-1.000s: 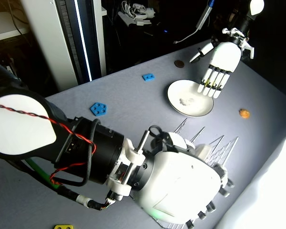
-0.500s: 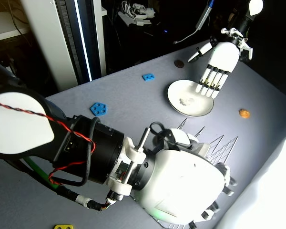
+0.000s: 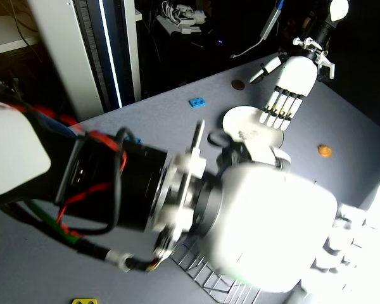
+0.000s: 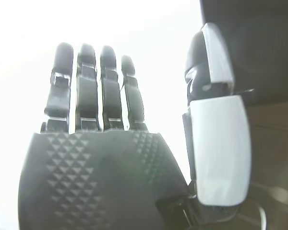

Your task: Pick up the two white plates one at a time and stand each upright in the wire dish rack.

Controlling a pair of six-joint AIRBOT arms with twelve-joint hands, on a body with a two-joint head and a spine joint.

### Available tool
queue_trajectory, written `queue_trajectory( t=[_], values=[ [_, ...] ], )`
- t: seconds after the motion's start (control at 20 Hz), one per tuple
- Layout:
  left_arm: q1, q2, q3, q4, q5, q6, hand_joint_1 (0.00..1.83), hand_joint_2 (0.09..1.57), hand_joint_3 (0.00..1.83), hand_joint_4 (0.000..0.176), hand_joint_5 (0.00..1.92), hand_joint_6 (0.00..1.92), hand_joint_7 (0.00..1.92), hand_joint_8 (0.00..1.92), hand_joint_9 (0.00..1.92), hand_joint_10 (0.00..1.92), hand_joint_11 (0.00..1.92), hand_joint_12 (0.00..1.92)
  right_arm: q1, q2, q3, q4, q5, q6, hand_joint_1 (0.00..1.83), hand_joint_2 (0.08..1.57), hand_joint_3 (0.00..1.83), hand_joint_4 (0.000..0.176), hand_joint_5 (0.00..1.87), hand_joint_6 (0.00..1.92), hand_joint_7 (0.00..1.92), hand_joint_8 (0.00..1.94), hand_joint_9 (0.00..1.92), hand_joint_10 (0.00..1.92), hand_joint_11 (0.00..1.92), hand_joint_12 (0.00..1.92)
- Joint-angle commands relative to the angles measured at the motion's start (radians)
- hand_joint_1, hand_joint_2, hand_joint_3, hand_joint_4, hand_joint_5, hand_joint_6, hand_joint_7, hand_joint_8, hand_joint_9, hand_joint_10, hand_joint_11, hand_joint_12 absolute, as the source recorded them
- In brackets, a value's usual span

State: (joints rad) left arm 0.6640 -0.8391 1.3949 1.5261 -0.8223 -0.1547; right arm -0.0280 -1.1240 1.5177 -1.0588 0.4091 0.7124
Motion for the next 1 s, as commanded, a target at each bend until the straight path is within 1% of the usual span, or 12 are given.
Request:
queue_trajectory(
  t=[0.0, 0.05, 0.15, 0.25, 0.3, 0.4, 0.5, 0.55, 0.6, 0.7, 0.85, 0.95],
  values=[
    [-0.001, -0.001, 0.007, -0.05, -0.023, 0.0, 0.0, 1.07, 0.0, 0.0, 0.0, 0.0, 0.0, 0.0, 0.0, 0.0, 0.0, 0.0, 0.027, 0.006, -0.009, 0.049, 0.087, -0.029, 0.74, 0.96, 0.0, 0.0, 0.01, 0.0, 0.01, 0.0, 0.0, 0.0, 0.0, 0.04],
    [0.0, -0.002, 0.009, -0.05, -0.023, 0.0, 0.0, 1.06, 0.0, 0.0, 0.0, 0.0, 0.0, 0.0, 0.0, 0.0, 0.0, 0.0, 0.043, 0.006, -0.028, 0.03, 0.108, -0.069, 0.72, 0.93, 0.0, 0.0, 0.0, 0.0, 0.0, 0.0, 0.0, 0.0, 0.0, 0.0],
    [0.002, -0.004, 0.012, -0.05, -0.021, 0.0, 0.0, 1.06, 0.0, 0.0, 0.0, 0.0, 0.0, 0.0, 0.0, 0.0, 0.0, 0.0, 0.06, 0.006, -0.073, 0.012, 0.109, -0.136, 0.71, 0.93, 0.0, 0.0, 0.0, 0.0, 0.0, 0.0, 0.0, 0.0, 0.0, 0.0],
    [0.006, -0.006, 0.016, -0.05, -0.017, 0.0, 0.0, 1.07, 0.0, 0.0, 0.0, 0.0, 0.0, 0.0, 0.0, 0.0, 0.0, 0.0, 0.068, 0.006, -0.138, 0.008, 0.095, -0.221, 0.66, 0.96, 0.0, 0.0, 0.0, 0.0, 0.0, 0.0, 0.0, 0.0, 0.0, 0.0],
    [0.008, -0.006, 0.017, -0.05, -0.015, 0.0, 0.0, 1.07, 0.0, 0.0, 0.0, 0.0, 0.0, 0.0, 0.0, 0.0, 0.0, 0.0, 0.068, 0.006, -0.16, 0.008, 0.082, -0.249, 0.69, 0.94, 0.0, 0.0, 0.0, 0.0, 0.0, 0.0, 0.0, 0.0, 0.0, 0.0],
    [0.011, -0.009, 0.023, -0.05, -0.011, 0.0, 0.0, 1.06, 0.0, 0.0, 0.0, 0.0, 0.0, 0.0, 0.0, 0.0, 0.0, 0.0, 0.055, 0.006, -0.238, 0.003, 0.023, -0.377, 0.78, 0.93, 0.0, 0.0, 0.0, 0.0, 0.0, 0.0, 0.0, 0.0, 0.0, 0.0],
    [0.013, -0.011, 0.028, -0.05, -0.008, 0.0, 0.0, 1.06, 0.0, 0.0, 0.0, 0.0, 0.0, 0.0, 0.0, 0.0, 0.0, 0.0, 0.04, 0.006, -0.293, 0.003, -0.018, -0.467, 0.87, 0.91, 0.0, 0.0, 0.0, 0.0, 0.0, 0.0, 0.0, 0.0, 0.0, 0.0],
    [0.013, -0.013, 0.031, -0.05, -0.008, 0.0, 0.0, 1.07, 0.0, 0.0, 0.0, 0.0, 0.0, 0.0, 0.0, 0.0, 0.0, 0.0, 0.025, 0.006, -0.329, 0.013, -0.04, -0.554, 0.92, 0.88, 0.0, 0.0, 0.0, 0.0, 0.0, 0.0, 0.0, 0.0, 0.0, 0.0],
    [0.013, -0.013, 0.033, -0.05, -0.008, 0.0, 0.0, 1.07, 0.0, 0.0, 0.0, 0.0, 0.0, 0.0, 0.0, 0.0, 0.0, 0.0, 0.01, 0.006, -0.359, 0.086, -0.049, -0.679, 1.0, 0.88, 0.0, 0.0, 0.0, 0.0, 0.0, 0.0, 0.0, 0.0, 0.0, 0.0],
    [0.015, -0.016, 0.038, -0.05, -0.007, 0.0, 0.0, 1.06, 0.0, 0.0, 0.0, 0.0, 0.0, 0.0, 0.0, 0.0, 0.0, 0.0, -0.019, 0.004, -0.409, 0.15, -0.06, -0.84, 1.11, 0.93, 0.0, 0.0, 0.0, 0.0, 0.0, 0.0, 0.0, 0.0, 0.0, 0.0],
    [0.027, -0.02, 0.04, -0.05, -0.001, 0.0, 0.0, 1.07, 0.0, 0.0, 0.01, 0.0, 0.0, 0.0, 0.0, 0.0, 0.0, 0.0, -0.071, -0.018, -0.455, 0.309, -0.096, -1.102, 1.19, 0.96, 0.01, 0.0, 0.0, 0.0, 0.0, 0.0, 0.0, 0.0, 0.0, 0.0],
    [0.038, -0.022, 0.042, -0.05, 0.006, -0.001, 0.0, 1.06, 0.0, 0.0, 0.0, 0.0, 0.0, 0.0, 0.0, 0.0, 0.0, 0.0, -0.087, -0.04, -0.457, 0.313, -0.106, -1.132, 1.19, 0.97, 0.01, 0.0, 0.0, 0.0, 0.0, 0.0, 0.0, 0.0, 0.0, 0.0]
  ],
)
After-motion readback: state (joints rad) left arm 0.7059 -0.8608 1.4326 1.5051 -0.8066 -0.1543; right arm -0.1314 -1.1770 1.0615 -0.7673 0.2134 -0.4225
